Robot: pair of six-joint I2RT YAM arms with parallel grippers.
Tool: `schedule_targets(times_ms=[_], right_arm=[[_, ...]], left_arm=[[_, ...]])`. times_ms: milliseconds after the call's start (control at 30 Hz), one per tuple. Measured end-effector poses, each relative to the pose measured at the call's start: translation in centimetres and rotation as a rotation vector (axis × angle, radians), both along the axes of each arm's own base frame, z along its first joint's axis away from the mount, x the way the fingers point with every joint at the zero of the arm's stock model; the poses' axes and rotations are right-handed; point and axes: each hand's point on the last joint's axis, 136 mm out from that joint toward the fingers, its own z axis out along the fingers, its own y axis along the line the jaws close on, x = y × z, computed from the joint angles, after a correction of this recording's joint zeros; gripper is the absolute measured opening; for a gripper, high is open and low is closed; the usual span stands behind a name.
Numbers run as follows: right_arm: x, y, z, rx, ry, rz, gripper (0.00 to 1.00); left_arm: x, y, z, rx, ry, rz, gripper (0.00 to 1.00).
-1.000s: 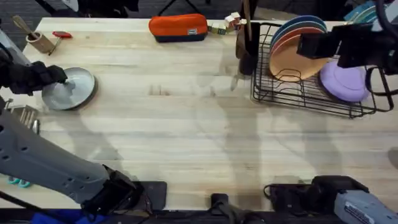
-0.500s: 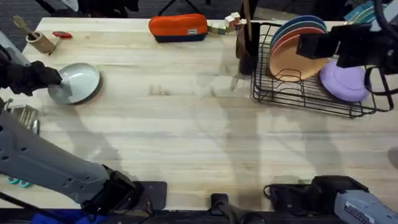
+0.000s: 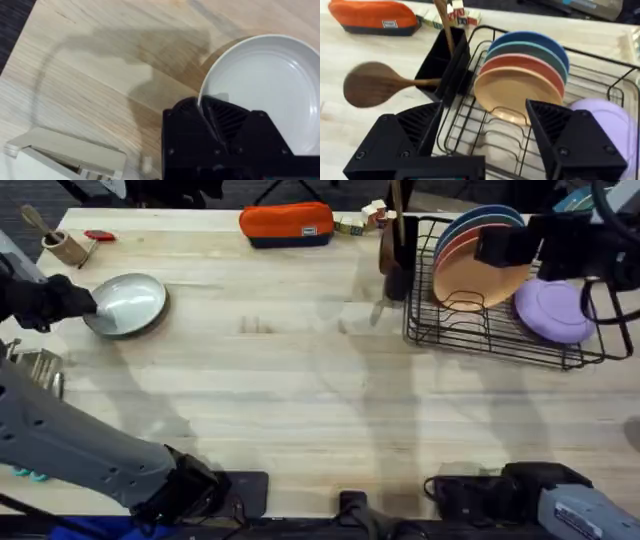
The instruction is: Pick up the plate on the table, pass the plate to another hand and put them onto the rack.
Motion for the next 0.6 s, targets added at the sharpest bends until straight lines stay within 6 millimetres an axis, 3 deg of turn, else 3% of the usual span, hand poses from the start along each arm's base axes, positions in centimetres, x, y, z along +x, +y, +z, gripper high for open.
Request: schedule_targets(times_ms=[233,600], right_arm=[[0.7,0.0,1.2,-0.001,-0.059,0.0,0.992],[0.7,0.0,1.3,-0.001,-0.061,0.0,0.992]], left_arm=[[0.2,-0.2,2.6,0.026,-0.039,-0.008,0.041],[-0.3,-0.8,5.5,0.041,-0.065,0.006,0.041]])
